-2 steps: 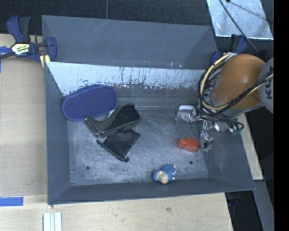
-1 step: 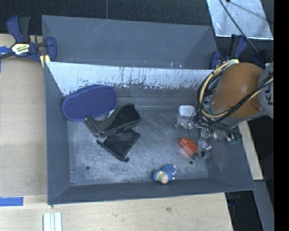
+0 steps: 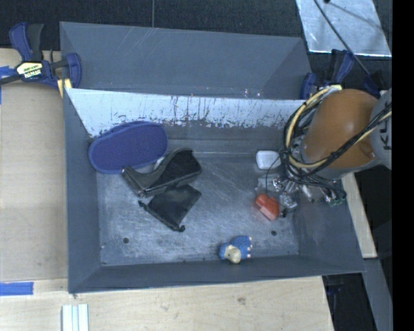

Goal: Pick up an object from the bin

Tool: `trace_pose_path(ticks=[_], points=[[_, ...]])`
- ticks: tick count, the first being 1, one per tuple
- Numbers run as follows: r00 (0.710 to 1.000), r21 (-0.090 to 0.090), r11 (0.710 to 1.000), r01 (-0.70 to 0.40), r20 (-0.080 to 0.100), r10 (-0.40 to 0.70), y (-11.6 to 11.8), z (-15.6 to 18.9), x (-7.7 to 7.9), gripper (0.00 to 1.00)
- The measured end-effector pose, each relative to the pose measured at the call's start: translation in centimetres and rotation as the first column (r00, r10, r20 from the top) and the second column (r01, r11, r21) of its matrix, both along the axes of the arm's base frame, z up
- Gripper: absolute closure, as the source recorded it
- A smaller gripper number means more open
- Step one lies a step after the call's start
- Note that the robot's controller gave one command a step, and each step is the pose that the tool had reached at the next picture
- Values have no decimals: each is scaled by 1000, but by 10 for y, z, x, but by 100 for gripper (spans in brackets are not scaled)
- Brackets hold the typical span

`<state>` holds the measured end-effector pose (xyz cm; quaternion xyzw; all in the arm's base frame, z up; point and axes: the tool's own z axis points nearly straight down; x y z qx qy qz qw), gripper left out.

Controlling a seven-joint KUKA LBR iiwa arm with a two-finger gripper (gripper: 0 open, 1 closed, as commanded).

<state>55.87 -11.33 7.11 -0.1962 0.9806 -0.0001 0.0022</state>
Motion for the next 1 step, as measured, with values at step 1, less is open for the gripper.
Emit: trace_pose_path(ticks=[1], points=[[999,-4,999,-34,9,34,-9,147,24,100]])
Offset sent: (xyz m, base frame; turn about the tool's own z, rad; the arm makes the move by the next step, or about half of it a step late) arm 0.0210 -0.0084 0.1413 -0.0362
